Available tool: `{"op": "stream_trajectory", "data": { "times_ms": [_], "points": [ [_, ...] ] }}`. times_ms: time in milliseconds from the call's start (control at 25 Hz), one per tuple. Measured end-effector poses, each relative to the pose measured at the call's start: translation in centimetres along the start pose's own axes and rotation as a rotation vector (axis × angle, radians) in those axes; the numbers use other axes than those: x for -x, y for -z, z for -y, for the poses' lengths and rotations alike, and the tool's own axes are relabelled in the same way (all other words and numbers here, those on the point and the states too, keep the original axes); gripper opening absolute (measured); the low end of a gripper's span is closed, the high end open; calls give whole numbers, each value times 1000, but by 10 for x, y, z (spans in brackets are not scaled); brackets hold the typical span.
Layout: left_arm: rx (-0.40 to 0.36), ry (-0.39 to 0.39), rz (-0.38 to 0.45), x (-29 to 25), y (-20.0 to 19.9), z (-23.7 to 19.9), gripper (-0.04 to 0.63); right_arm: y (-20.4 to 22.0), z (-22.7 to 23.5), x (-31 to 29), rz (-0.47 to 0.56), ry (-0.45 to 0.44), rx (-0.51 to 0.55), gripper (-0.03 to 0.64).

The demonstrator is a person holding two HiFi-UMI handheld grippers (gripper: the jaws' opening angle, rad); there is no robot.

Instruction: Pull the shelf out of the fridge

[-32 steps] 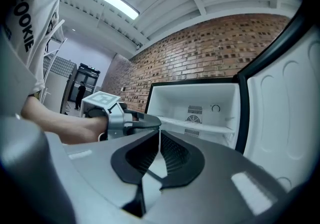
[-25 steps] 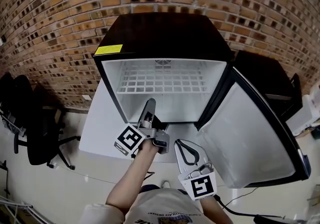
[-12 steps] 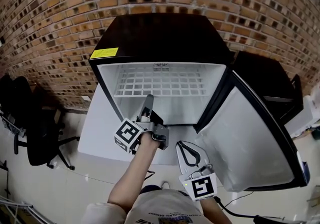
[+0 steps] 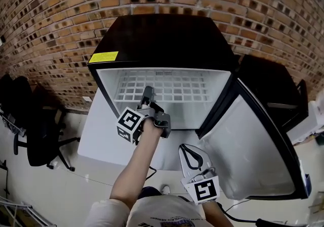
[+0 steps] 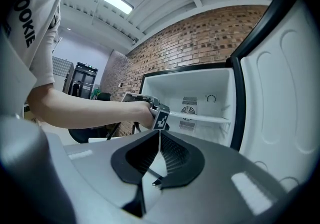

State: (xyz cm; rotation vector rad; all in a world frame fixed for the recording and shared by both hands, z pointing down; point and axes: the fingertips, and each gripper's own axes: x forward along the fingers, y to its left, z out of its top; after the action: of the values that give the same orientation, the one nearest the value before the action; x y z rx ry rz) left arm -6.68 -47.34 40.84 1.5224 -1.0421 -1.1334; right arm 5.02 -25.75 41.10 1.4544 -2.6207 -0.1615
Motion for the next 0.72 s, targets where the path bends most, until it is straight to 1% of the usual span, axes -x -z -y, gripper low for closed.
{"op": "stream_trajectory", "data": {
  "times_ms": [120, 240, 320, 440, 600, 720],
  "points": [
    [-11, -9, 25, -7, -4, 1, 96, 1, 1, -5, -4, -6, -6, 15],
    [-16, -2, 50, -9, -6, 5, 32, 2, 0, -9, -10, -11, -11, 15],
    [-1, 4, 64, -9, -7, 5, 26, 2, -1, -12, -12, -13, -14, 15],
    [9, 12, 56, -9, -7, 4, 25, 1, -1, -17, -16, -6, -19, 15],
    [52, -9, 50, -9, -6, 3, 18, -5, 0, -21, -5, 8, -23, 15],
    [53, -20, 33, -8, -5, 2, 18, -7, -2, -21, -1, 15, -25, 15]
  ]
}}
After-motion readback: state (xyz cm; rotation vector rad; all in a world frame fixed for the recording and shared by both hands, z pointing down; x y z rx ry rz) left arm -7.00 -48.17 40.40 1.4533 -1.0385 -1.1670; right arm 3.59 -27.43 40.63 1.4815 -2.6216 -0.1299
